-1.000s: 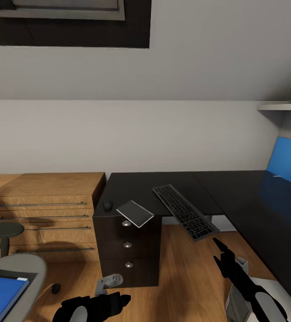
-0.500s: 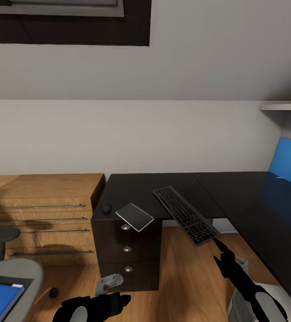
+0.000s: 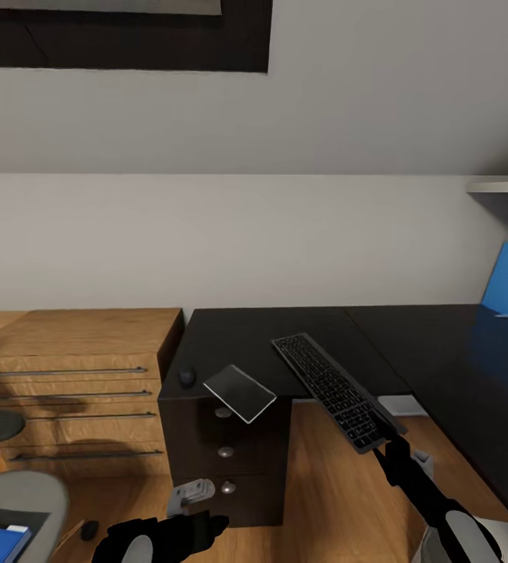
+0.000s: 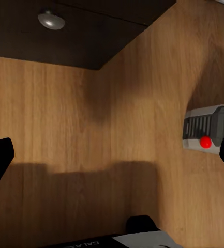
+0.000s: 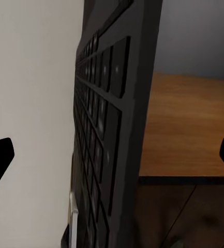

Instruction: In the bedroom, organize the workspace by keeping the computer under the desk, ensuring the monitor is on the desk, placing the keyboard on the desk next to the monitor, placing the mouse on the desk next to the keyboard, moving the folder from the swivel chair onto the desk next to the mouse, stacking the notebook on top of the folder with the pen on top of the notebook, and positioning the swivel chair next to the desk.

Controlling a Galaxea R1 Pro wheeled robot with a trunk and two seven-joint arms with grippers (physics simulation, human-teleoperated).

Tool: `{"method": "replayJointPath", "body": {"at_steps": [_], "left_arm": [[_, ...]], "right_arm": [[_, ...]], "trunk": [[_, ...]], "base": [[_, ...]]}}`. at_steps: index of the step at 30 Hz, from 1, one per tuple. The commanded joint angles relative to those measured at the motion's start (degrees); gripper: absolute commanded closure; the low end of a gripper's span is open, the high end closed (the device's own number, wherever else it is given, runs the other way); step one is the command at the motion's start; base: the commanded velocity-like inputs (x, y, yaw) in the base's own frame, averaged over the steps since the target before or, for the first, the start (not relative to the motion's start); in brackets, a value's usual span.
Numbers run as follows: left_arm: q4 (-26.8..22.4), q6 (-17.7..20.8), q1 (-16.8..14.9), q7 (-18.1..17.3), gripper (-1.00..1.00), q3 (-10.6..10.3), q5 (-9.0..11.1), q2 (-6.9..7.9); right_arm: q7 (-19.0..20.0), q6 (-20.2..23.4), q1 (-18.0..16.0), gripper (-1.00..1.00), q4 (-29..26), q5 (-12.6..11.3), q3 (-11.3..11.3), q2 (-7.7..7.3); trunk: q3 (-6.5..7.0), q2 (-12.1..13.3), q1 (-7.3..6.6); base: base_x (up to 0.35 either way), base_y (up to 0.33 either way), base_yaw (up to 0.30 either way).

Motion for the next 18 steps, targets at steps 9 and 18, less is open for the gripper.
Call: {"method": "replayJointPath", "body": {"at_steps": [9, 18], "left_arm": [[-0.05, 0.13, -0.03, 0.57, -1.00, 0.04, 0.60, 0.00], [-0.05, 0.13, -0.03, 0.57, -1.00, 0.02, 0.60, 0.00]], "right_arm": [[0.03, 0.41, -0.04, -1.00, 0.00, -0.36, -0.12, 0.01], [-0.04, 0.44, -0.04, -1.00, 0.08, -0.36, -0.12, 0.01]], "trunk": [[-0.06, -0.03, 0.01], [-0.06, -0.03, 0.01]], "base": [[0.025, 0.021, 0.000], [0.001, 0.001, 0.000]]}}
